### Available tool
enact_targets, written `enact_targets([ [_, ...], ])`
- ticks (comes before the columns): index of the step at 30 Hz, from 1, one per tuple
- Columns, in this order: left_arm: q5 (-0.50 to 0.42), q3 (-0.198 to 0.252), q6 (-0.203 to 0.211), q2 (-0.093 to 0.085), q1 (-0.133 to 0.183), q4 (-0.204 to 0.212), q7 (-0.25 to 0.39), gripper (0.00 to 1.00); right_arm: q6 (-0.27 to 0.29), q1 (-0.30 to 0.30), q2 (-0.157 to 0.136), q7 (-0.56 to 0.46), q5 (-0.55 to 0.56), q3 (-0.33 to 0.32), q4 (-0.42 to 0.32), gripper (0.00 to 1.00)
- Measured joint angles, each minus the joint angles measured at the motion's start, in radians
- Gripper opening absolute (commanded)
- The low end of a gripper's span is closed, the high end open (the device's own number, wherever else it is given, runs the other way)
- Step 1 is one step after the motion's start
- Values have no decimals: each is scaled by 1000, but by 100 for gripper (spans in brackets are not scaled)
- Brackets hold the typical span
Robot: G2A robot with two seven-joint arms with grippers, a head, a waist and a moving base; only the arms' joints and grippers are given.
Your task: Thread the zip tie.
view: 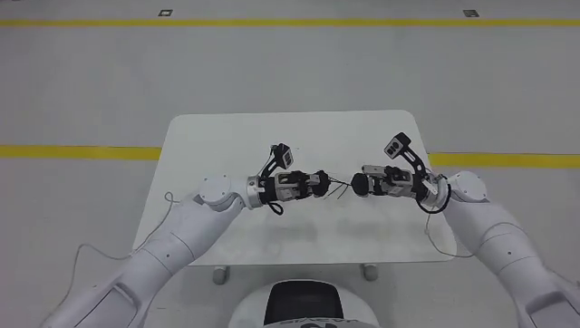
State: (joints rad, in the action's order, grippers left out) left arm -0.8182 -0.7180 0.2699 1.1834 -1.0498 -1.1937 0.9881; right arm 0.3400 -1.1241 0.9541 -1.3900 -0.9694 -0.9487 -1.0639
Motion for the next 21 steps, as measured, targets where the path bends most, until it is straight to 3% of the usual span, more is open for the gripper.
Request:
enact_targets([
  [10, 2, -7, 1, 6, -1, 8, -8, 0, 0, 12, -22, 0, -13, 41, -23, 32],
  [14, 4, -10, -3, 8, -3, 11, -12, 0, 0, 15, -28, 0, -18, 53, -32, 16],
  [21, 12, -14, -6, 10, -7, 14, -21, 0, 0, 20, -37, 0, -24, 66, -36, 9],
])
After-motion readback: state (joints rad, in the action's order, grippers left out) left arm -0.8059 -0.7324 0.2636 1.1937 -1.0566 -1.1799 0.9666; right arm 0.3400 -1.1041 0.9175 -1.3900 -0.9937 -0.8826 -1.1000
